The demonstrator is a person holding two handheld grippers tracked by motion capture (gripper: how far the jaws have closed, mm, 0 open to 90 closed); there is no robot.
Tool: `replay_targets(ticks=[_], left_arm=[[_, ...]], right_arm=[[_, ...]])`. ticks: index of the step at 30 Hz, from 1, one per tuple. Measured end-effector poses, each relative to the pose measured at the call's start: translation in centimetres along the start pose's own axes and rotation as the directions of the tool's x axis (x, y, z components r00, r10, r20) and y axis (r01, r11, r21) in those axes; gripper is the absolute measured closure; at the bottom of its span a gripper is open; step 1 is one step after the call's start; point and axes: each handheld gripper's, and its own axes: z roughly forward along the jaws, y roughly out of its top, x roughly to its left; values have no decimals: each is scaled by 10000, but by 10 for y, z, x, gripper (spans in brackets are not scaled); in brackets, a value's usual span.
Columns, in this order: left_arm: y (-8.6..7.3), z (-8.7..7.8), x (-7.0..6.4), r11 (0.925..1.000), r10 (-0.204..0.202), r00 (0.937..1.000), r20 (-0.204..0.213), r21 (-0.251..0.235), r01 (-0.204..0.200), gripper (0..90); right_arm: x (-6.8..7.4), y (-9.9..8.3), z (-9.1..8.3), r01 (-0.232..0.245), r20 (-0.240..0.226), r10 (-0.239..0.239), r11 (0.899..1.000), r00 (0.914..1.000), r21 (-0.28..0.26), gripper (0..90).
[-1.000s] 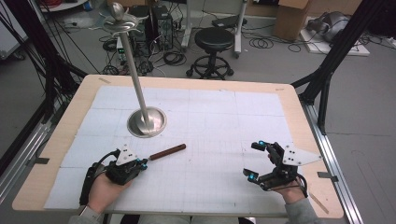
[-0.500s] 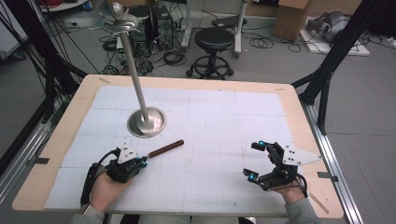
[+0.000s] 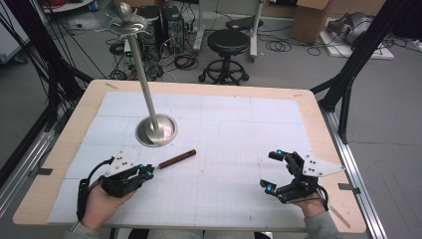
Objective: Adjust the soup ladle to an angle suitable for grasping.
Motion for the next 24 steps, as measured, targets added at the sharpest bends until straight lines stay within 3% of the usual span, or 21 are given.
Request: replay_targets(ticks=[3,6,10,11,16,19,24], left_arm=[[0,-6,4,9986,489,9987,124,-203,-487,715],[1,-10,10,9963,769,9967,248,-404,-758,560],[2,-12,15,9965,691,9958,599,-518,-660,387],[3,-14,16,9958,774,9931,884,-567,-725,349],[9,-22,16,9923,885,9905,1053,-958,-785,257],[12,-26,18,9932,969,9828,1574,-789,-853,123],[17,-26,25,9932,1072,9782,1778,-651,-970,117]], right_arm=[[0,0,0,-6,12,6,10000,10000,-1,67],[1,0,1,-60,18,60,10000,10000,54,67],[2,0,2,-114,-14,114,9999,9999,113,67],[1,0,2,-48,-32,49,9999,10000,90,67],[0,0,2,-74,-45,74,9999,10000,89,67],[-1,-1,4,-178,-17,178,9998,9998,133,67],[-3,-1,3,-226,-4,226,9997,9997,130,67]])
